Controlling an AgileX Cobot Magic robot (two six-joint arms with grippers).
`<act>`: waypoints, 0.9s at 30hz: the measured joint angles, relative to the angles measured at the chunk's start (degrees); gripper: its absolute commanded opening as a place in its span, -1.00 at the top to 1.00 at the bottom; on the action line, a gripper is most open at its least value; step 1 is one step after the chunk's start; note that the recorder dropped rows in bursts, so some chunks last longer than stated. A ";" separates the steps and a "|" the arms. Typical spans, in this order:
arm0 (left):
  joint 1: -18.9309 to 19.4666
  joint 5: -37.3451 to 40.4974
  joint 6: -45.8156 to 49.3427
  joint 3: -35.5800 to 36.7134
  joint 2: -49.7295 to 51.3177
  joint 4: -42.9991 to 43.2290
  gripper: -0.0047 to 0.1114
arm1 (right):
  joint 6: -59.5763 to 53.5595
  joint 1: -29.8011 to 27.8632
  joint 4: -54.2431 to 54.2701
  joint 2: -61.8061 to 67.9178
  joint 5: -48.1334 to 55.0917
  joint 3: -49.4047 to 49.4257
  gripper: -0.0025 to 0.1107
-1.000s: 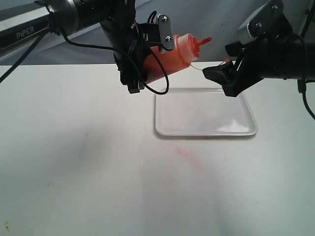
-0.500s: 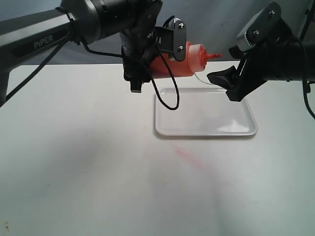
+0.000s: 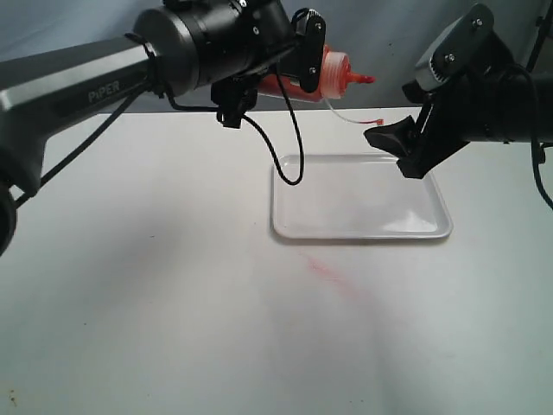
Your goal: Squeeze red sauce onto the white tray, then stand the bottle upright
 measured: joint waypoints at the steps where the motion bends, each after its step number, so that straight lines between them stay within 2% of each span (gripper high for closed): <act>1: 0.00 -0.11 -1.09 0.00 0.68 3.13 0.92 | 0.00 0.00 0.00 0.00 -0.14 0.00 -0.30; 8: 0.00 -1.84 -8.87 0.00 4.92 17.47 0.92 | 0.00 0.00 1.29 0.00 -5.35 0.00 -0.30; 13: -0.58 -1.10 -9.49 0.00 4.92 18.77 0.92 | 0.00 0.00 1.57 1.95 -12.06 -0.04 -0.30; 15: -2.04 -0.02 -9.38 0.00 4.92 18.77 0.92 | 0.00 0.00 1.57 3.97 -13.15 -0.04 -0.30; 20: -6.06 3.38 -3.95 0.00 4.92 18.68 0.92 | 0.00 0.00 2.71 6.06 -12.91 -0.04 -0.30; 27: -6.77 8.92 -0.90 0.00 5.14 15.27 0.92 | 0.00 0.00 3.80 6.06 -7.75 -0.04 -0.30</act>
